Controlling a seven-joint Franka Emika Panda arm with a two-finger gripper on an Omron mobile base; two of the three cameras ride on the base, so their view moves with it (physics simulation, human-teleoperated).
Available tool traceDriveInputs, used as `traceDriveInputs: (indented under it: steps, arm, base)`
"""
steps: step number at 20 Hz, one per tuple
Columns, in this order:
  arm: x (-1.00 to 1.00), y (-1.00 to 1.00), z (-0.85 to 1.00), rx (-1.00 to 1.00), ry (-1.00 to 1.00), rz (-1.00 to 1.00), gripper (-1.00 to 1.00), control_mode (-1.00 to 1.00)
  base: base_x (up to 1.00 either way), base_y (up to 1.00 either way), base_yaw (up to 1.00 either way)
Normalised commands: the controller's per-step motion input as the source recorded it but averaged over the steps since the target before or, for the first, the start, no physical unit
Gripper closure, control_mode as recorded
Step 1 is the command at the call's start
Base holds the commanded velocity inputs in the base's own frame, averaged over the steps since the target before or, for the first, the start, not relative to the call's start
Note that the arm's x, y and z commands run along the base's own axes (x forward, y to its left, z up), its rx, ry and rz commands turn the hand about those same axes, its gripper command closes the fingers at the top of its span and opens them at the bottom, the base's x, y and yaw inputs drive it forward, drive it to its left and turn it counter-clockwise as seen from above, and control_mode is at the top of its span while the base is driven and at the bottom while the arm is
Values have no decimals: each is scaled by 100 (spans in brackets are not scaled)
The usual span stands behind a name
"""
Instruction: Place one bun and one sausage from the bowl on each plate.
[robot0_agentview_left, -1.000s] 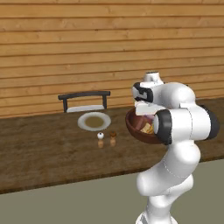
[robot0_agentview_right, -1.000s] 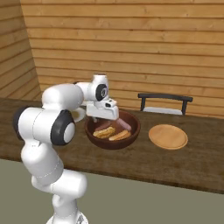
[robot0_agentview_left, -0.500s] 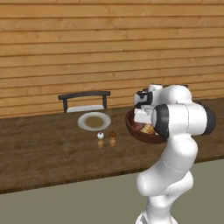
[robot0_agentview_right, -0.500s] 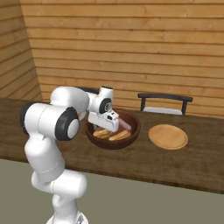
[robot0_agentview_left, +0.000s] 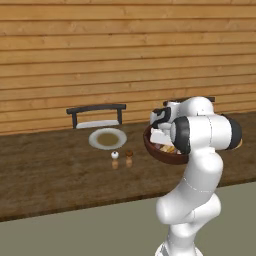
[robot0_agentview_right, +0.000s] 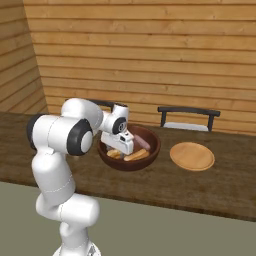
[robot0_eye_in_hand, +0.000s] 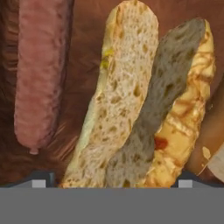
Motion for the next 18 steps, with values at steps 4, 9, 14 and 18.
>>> traceDriveInputs:
  steps: [4, 9, 14, 18]
  arm:
    - [0, 0, -59, 0, 0, -9, -100, -100]
    - [46, -10, -48, 2, -4, -13, -100, -100]
    - [9, -4, -97, 0, 0, -11, -100, -100]
    - [-2, 0, -30, -1, 6, 0, 100, -100]
  base:
    - [0, 0, 0]
    - [0, 0, 0]
    - [0, 0, 0]
    - [0, 0, 0]
